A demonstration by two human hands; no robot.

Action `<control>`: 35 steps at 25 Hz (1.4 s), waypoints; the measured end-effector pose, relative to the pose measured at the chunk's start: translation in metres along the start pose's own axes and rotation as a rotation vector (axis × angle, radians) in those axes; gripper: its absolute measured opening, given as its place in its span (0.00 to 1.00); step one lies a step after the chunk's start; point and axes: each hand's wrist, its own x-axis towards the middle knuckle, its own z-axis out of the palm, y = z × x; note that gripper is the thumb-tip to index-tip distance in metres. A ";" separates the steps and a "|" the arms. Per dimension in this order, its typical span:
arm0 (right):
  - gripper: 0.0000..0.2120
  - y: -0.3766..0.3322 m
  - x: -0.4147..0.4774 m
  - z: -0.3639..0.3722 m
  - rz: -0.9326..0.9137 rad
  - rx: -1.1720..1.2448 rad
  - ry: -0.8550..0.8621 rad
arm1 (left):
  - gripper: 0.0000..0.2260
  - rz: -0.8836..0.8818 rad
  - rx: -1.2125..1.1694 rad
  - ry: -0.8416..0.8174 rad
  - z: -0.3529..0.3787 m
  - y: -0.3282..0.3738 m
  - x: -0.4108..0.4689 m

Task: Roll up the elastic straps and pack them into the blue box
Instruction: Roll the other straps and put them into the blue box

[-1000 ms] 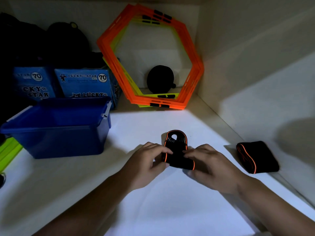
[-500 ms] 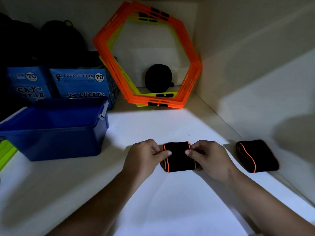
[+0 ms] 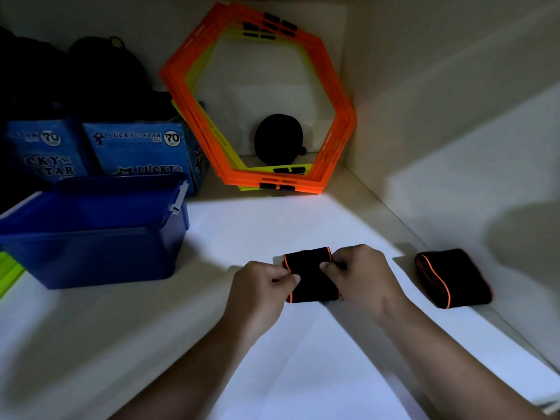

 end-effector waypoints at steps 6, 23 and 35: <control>0.13 0.006 0.008 0.004 0.045 0.080 -0.103 | 0.07 -0.007 -0.027 0.048 -0.004 -0.003 0.006; 0.04 0.059 0.090 -0.090 0.498 -0.405 -0.182 | 0.09 -0.149 -0.249 -0.093 0.123 0.078 0.101; 0.12 0.067 0.083 -0.112 0.351 -0.714 -0.164 | 0.07 -0.074 -0.138 -0.101 0.176 0.082 0.121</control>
